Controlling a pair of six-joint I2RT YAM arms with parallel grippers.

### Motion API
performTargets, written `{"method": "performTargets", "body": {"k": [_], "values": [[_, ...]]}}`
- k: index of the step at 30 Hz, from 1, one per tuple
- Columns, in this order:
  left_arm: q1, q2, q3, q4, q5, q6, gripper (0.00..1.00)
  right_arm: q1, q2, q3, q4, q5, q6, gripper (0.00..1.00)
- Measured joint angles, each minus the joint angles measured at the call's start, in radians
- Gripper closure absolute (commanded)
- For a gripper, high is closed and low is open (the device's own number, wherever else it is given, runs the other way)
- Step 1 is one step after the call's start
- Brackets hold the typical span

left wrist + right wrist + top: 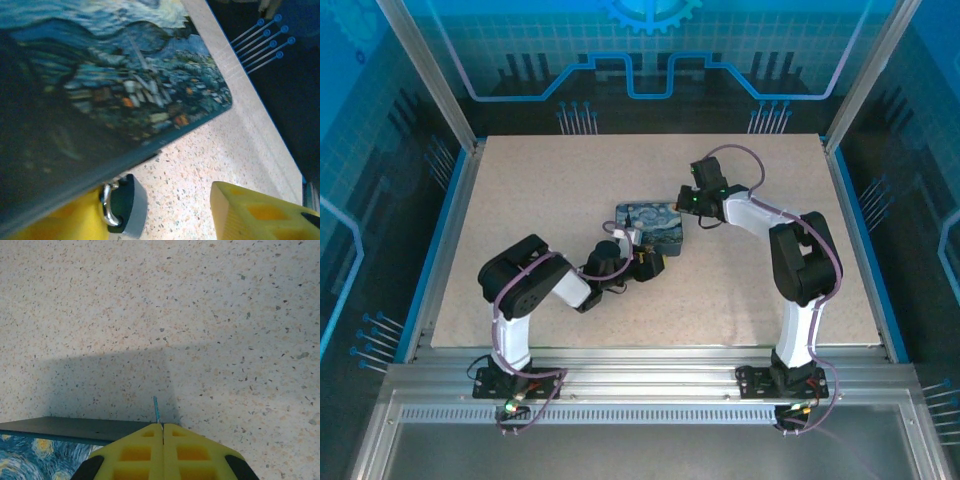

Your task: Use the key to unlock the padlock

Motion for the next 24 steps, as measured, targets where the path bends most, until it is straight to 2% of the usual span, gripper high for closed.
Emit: {"method": "performTargets", "body": {"k": [4, 7, 10, 13, 15, 17, 24], "values": [[0.015, 0.006, 0.003, -0.006, 0.005, -0.006, 0.54, 0.001, 0.000, 0.000, 0.002, 0.000, 0.000, 1.00], [0.033, 0.020, 0.001, 0.023, 0.013, -0.024, 0.48, 0.002, 0.000, -0.001, 0.004, 0.000, 0.000, 1.00], [0.043, 0.041, -0.003, 0.069, 0.032, -0.048, 0.47, 0.005, 0.000, -0.001, 0.006, 0.003, 0.000, 1.00], [0.044, 0.050, -0.004, 0.100, 0.048, -0.065, 0.39, 0.009, 0.000, -0.001, 0.014, 0.006, 0.002, 1.00], [0.044, 0.056, -0.004, 0.121, 0.054, -0.076, 0.37, 0.009, 0.000, -0.003, 0.021, 0.006, 0.004, 1.00], [0.044, 0.058, -0.004, 0.127, 0.056, -0.080, 0.38, 0.009, 0.000, -0.003, 0.023, 0.006, 0.004, 1.00], [0.054, 0.066, -0.017, 0.136, 0.053, -0.089, 0.54, 0.015, -0.001, -0.006, 0.026, 0.004, 0.004, 1.00]]}}
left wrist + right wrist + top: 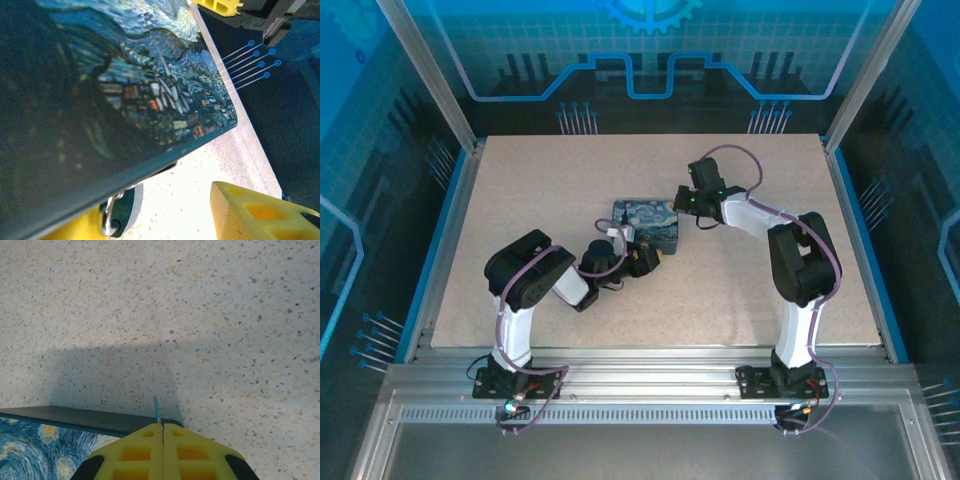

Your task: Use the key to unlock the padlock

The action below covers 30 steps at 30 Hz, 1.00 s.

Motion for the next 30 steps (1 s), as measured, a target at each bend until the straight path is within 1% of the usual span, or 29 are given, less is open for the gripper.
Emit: {"method": "performTargets", "body": {"k": [2, 7, 11, 12, 13, 15, 17, 30], "values": [[0.010, 0.000, -0.014, 0.012, 0.000, -0.010, 0.56, 0.004, 0.000, 0.000, 0.000, -0.001, 0.000, 1.00], [0.039, 0.000, -0.037, 0.042, 0.005, -0.017, 0.68, 0.011, 0.000, 0.000, 0.000, -0.002, 0.000, 1.00], [0.047, 0.000, -0.039, 0.041, 0.012, -0.013, 0.73, 0.012, 0.000, -0.004, 0.002, -0.002, 0.000, 1.00], [0.048, -0.001, -0.039, 0.040, 0.014, -0.013, 0.71, 0.012, -0.001, -0.006, 0.006, -0.002, 0.000, 1.00], [0.049, -0.002, -0.039, 0.039, 0.015, -0.013, 0.64, 0.012, -0.002, -0.008, 0.007, -0.002, 0.000, 1.00], [0.051, -0.002, -0.039, 0.039, 0.022, -0.016, 0.54, 0.012, -0.002, -0.009, 0.010, -0.002, 0.000, 1.00], [0.052, -0.002, -0.039, 0.041, 0.032, -0.021, 0.50, 0.012, -0.002, -0.012, 0.016, -0.004, 0.003, 1.00], [0.034, 0.021, 0.003, 0.055, 0.052, -0.072, 0.38, 0.011, -0.002, -0.023, 0.046, 0.018, 0.015, 1.00]]}}
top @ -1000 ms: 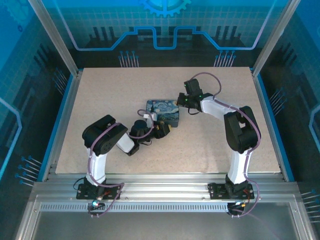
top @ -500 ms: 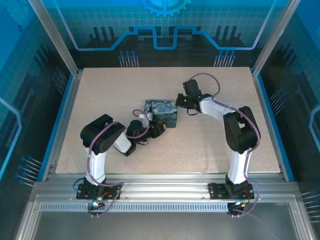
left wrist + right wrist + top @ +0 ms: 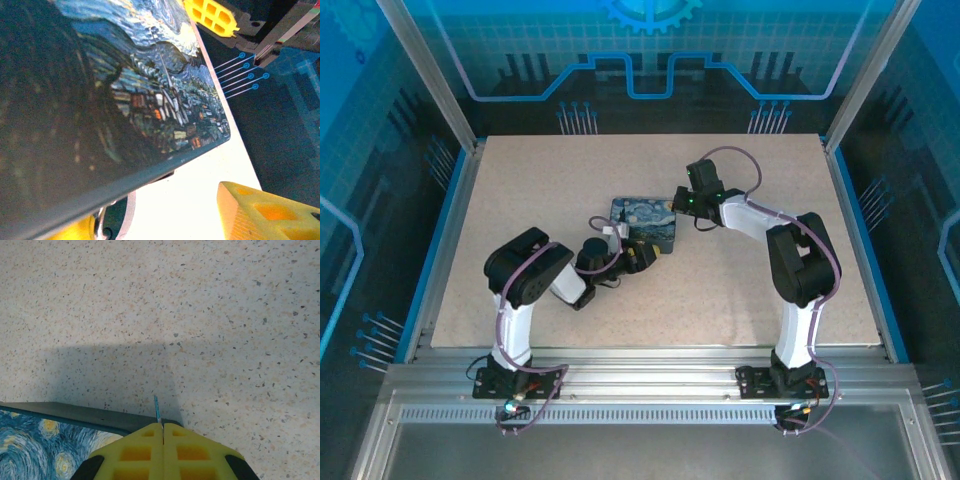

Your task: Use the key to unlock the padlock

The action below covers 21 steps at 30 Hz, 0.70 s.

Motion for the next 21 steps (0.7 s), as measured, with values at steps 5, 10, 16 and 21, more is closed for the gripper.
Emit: {"method": "performTargets", "body": {"k": [5, 10, 16, 21], "values": [[-0.003, 0.008, 0.000, 0.029, 0.002, -0.011, 0.38, 0.000, 0.000, -0.003, 0.006, 0.002, 0.000, 1.00], [-0.003, 0.034, -0.003, 0.081, 0.004, -0.024, 0.51, 0.000, 0.000, -0.005, 0.011, -0.001, 0.000, 1.00], [0.018, 0.035, -0.028, 0.113, 0.013, -0.025, 0.63, 0.000, 0.000, -0.008, 0.014, -0.019, 0.000, 1.00], [0.033, 0.035, -0.041, 0.117, 0.028, -0.025, 0.62, 0.001, 0.000, -0.011, 0.014, -0.028, 0.000, 1.00]]}}
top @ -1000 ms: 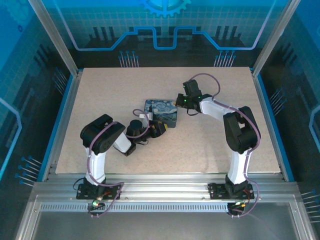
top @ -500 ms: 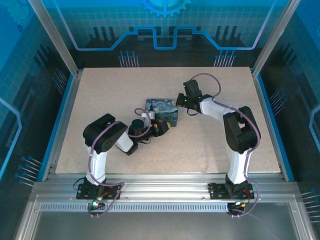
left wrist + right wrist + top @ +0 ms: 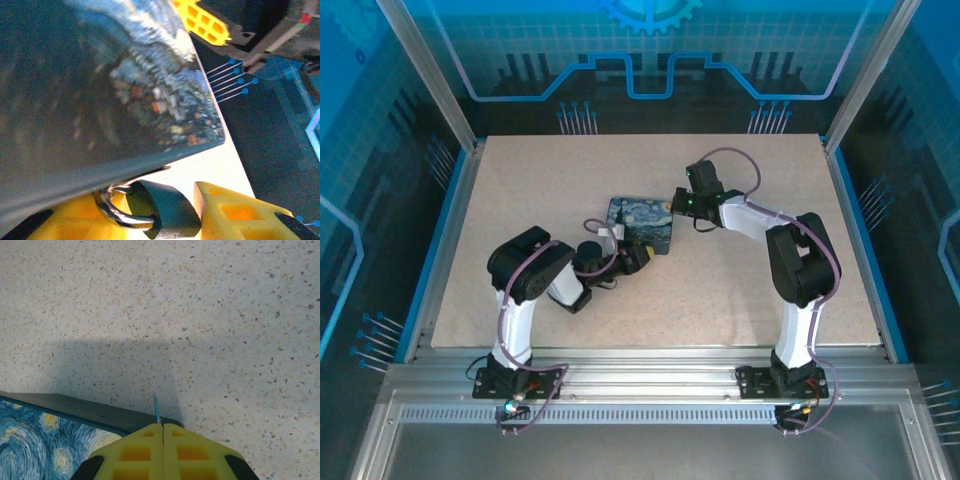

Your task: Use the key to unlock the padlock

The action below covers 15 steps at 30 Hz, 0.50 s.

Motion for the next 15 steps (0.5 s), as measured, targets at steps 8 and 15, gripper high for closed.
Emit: {"method": "performTargets", "body": {"k": [8, 15], "values": [[0.022, -0.002, -0.024, 0.015, 0.003, 0.001, 0.60, 0.000, 0.000, -0.019, -0.018, -0.012, 0.000, 1.00], [0.035, -0.015, -0.035, 0.000, 0.003, 0.005, 0.69, 0.000, 0.000, -0.021, -0.023, -0.016, 0.000, 1.00]]}}
